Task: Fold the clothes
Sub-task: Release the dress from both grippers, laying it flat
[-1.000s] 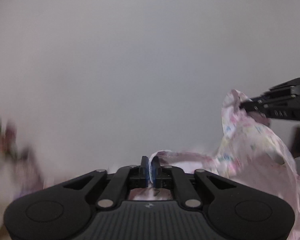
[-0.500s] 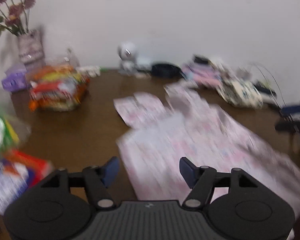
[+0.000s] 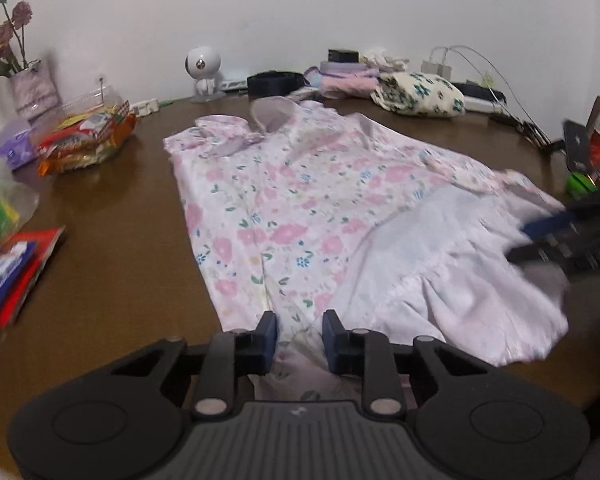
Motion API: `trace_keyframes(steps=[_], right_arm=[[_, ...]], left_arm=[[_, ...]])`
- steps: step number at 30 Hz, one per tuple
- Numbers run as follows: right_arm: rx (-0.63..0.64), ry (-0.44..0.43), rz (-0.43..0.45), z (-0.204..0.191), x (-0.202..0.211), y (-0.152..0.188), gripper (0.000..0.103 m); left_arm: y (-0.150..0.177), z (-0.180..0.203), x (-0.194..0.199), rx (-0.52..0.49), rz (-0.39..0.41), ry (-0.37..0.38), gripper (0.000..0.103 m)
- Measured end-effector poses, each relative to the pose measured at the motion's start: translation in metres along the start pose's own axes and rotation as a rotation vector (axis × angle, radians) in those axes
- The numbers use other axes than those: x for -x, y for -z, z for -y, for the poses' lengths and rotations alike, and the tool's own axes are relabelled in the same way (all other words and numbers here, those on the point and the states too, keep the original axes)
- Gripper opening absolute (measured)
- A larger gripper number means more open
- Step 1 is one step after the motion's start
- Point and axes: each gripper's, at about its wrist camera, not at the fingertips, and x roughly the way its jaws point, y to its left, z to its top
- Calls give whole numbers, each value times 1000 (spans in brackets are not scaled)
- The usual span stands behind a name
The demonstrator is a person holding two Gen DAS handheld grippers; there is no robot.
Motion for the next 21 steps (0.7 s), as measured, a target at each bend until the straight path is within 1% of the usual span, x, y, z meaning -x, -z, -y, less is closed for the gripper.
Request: trace_keyframes(steps=[1, 2, 3, 4, 6, 8, 9, 10, 11, 12, 13, 14, 15, 16, 18, 19, 20, 21], right_arm=[[0, 5, -10, 7, -2, -3, 43], [-13, 47, -15, 17, -4, -8, 44], [-27, 92, -19, 28, -7, -13, 44], [-41, 137, -24, 38, -9, -18, 44], [-57, 257, -9, 56, -18, -31, 44], [-64, 324, 32, 59, -13, -38, 42], [-64, 308, 72, 55, -1, -38, 42], [-64, 289, 114, 51, 12, -37, 43], [-59, 217, 148, 43, 28, -32, 46], [-48, 133, 164, 36, 39, -25, 51], [-36, 48, 153, 26, 44, -15, 52], [-24, -37, 140, 16, 48, -5, 52], [-18, -80, 115, 8, 46, 3, 52], [-11, -120, 90, 0, 43, 11, 52], [10, -144, 36, -12, 29, 25, 50], [25, -136, 20, -17, 24, 28, 51], [59, -109, 40, -24, 24, 31, 51], [71, -91, 40, -26, 24, 31, 53]], left_arm=[[5, 10, 6, -1, -8, 3, 22], [9, 21, 12, 1, -15, 17, 21], [12, 33, 16, 2, -22, 46, 21], [12, 45, 19, 3, -32, 88, 21], [6, 58, 24, 18, -45, 196, 26], [-5, 61, 31, 43, -41, 301, 26], [-13, 52, 37, 60, -10, 317, 26], [-20, 40, 42, 65, 26, 303, 29], [-28, 26, 45, 63, 65, 263, 43], [-35, 12, 45, 54, 101, 207, 61], [-42, -2, 37, 30, 129, 130, 66], [-49, -14, 23, -1, 147, 52, 67], [-57, -27, 9, -32, 165, -27, 66], [-64, -38, -8, -53, 161, -74, 65], [-81, -55, -47, -70, 96, -79, 63], [-86, -59, -60, -83, 74, -72, 60], [-89, -60, -69, -97, 62, -69, 58], [-93, -61, -78, -111, 49, -66, 59]])
